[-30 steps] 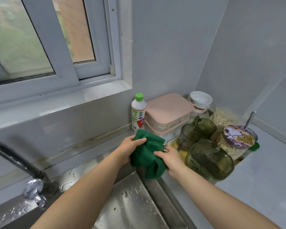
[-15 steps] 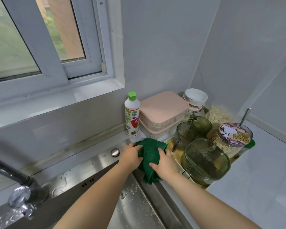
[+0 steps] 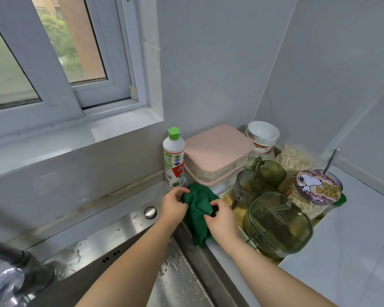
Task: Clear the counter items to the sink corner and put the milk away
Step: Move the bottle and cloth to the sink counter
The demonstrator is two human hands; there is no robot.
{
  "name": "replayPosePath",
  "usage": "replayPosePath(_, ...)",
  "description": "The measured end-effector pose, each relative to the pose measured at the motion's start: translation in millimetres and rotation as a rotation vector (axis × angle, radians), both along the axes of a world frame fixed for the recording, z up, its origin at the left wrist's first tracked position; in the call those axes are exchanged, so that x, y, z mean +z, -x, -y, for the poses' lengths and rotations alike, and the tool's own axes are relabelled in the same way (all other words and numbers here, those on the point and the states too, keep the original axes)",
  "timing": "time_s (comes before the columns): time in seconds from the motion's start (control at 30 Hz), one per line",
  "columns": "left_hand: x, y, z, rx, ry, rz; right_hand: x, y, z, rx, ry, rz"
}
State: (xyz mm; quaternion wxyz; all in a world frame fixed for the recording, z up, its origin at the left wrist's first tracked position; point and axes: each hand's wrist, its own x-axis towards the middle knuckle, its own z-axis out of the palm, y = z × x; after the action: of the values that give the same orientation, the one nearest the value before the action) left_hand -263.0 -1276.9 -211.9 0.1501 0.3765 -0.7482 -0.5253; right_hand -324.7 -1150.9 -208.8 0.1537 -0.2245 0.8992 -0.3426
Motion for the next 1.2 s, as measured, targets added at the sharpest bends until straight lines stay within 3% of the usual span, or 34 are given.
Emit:
replayPosePath(0.13, -14.3, -15.4, 5.0, -0.207, 0.293, 0.205, -0.8, -1.6, -4.6, 0.156, -0.372, -0.152)
replayPosePath(0.2, -17.9, -21.9, 4.4, -0.214, 0.450, 0.254, -0.6, -2.5, -4.0, 0.196, -0.390, -0.262)
replayPosePath(0.33, -10.3, -22.1, 2.4, -0.081, 0.351, 0.252, -5.2, -0.6, 0.1, 0.282, -0.384, -0.237)
replayPosePath(0.43, -9.8, -22.4, 5.0, -0.115, 0.329, 0.255, -8.6, -0.7, 2.1, 0.376, -0.511, -0.206)
replayPosePath(0.67, -8.6, -17.4, 12.8, -0.140, 0.295, 0.343, 3.7, 7.4, 15.6, 0.456, -0.556, -0.260)
replayPosePath(0.77, -6.4, -12.0, 9.3, -0.105, 0.270, 0.361, 8.1, 12.3, 15.5, 0.495, -0.580, -0.350)
replayPosePath(0.9, -8.1, -14.8, -0.2, -0.180, 0.286, 0.222, 1.0, 10.9, 7.8, 0.493, -0.565, -0.557)
replayPosePath(1.03, -17.7, -24.3, 1.3, -0.425, 0.436, 0.332, -13.9, 4.2, -0.7, 0.492, -0.486, -0.304)
replayPosePath(1.2, -7.5, -22.5, -6.1, -0.457, 0.470, 0.430, -4.4, -0.4, -2.4, 0.471, -0.479, -0.184)
